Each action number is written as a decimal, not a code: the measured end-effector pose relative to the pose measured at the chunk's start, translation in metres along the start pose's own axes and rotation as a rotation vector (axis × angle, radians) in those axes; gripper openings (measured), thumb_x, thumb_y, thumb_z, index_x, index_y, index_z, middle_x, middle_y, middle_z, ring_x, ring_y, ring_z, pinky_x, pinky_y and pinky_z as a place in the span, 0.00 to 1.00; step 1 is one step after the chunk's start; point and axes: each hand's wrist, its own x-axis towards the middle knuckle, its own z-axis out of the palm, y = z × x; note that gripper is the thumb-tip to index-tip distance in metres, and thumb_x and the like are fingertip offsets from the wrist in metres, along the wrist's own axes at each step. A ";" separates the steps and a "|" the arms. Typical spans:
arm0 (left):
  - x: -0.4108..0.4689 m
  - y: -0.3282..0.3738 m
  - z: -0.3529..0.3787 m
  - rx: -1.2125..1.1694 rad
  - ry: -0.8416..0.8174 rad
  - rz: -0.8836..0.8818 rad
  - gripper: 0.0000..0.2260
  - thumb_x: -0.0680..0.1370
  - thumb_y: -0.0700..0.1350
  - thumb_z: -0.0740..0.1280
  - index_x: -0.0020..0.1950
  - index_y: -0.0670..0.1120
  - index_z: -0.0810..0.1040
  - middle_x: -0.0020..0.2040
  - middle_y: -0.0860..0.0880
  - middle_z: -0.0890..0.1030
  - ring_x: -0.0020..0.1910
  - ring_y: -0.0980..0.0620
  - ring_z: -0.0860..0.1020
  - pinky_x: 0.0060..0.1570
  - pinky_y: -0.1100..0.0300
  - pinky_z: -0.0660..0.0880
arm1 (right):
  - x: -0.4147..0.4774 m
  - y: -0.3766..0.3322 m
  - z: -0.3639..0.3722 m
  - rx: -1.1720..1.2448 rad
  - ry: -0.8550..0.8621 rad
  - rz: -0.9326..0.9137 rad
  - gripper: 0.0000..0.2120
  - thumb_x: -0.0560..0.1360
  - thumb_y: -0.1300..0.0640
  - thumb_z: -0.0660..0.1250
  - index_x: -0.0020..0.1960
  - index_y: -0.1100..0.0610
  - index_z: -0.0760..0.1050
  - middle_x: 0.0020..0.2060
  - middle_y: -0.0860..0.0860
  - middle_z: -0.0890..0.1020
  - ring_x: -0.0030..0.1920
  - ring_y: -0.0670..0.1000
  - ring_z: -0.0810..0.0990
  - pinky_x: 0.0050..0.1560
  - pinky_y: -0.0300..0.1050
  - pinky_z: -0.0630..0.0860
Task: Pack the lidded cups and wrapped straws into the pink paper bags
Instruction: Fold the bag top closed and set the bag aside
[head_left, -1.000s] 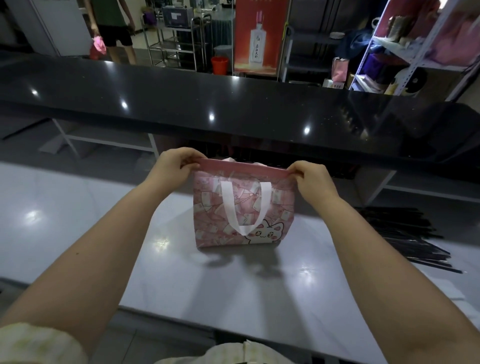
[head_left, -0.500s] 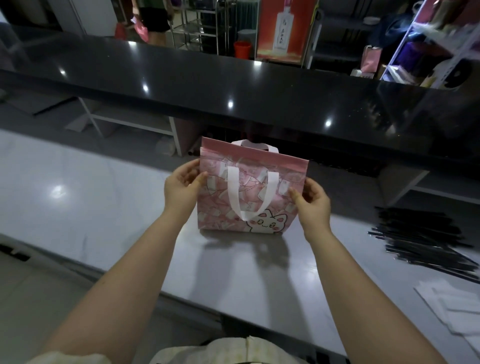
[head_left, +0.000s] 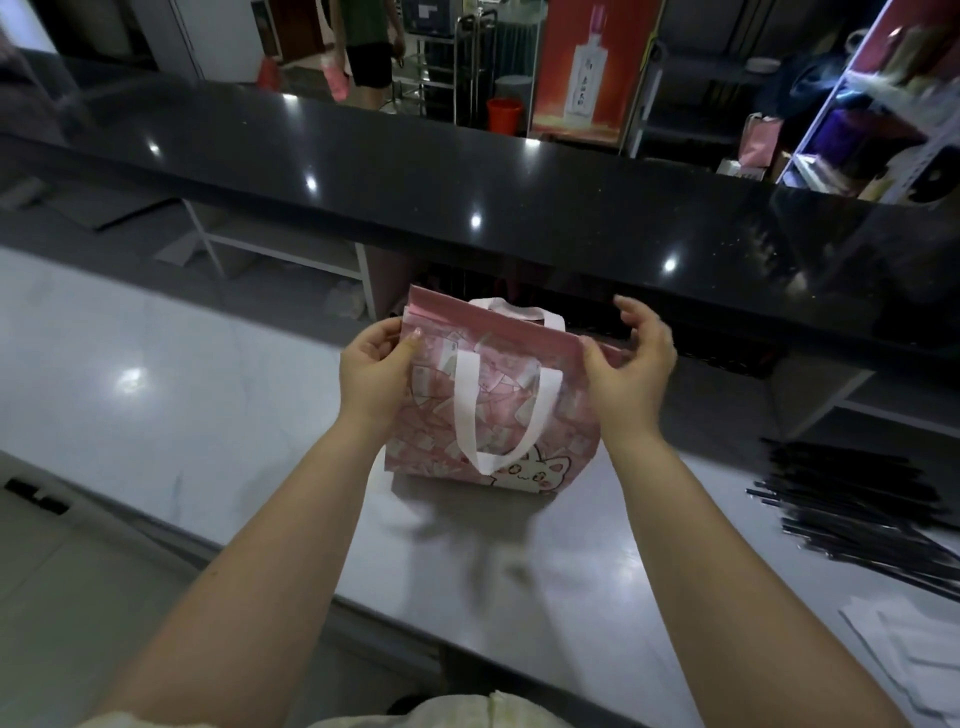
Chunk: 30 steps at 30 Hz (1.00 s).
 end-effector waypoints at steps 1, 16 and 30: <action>-0.001 0.002 -0.001 0.005 0.006 0.000 0.03 0.77 0.45 0.70 0.48 0.52 0.82 0.42 0.53 0.86 0.43 0.53 0.84 0.41 0.60 0.81 | 0.004 -0.012 0.007 -0.084 -0.028 -0.145 0.19 0.72 0.58 0.72 0.60 0.45 0.76 0.58 0.44 0.74 0.63 0.49 0.68 0.62 0.41 0.67; -0.014 0.010 -0.024 -0.103 -0.100 -0.072 0.07 0.80 0.44 0.66 0.54 0.47 0.83 0.46 0.48 0.85 0.46 0.51 0.83 0.40 0.61 0.79 | -0.021 -0.064 0.110 -0.222 -0.456 -0.741 0.06 0.71 0.58 0.74 0.47 0.58 0.85 0.50 0.51 0.85 0.57 0.58 0.78 0.57 0.60 0.73; -0.003 0.005 -0.038 0.008 -0.068 0.084 0.05 0.76 0.43 0.72 0.47 0.53 0.85 0.43 0.51 0.86 0.45 0.52 0.84 0.44 0.59 0.81 | -0.019 -0.064 0.117 -0.127 -0.531 -0.547 0.04 0.73 0.59 0.72 0.47 0.58 0.84 0.48 0.49 0.85 0.57 0.49 0.78 0.63 0.52 0.71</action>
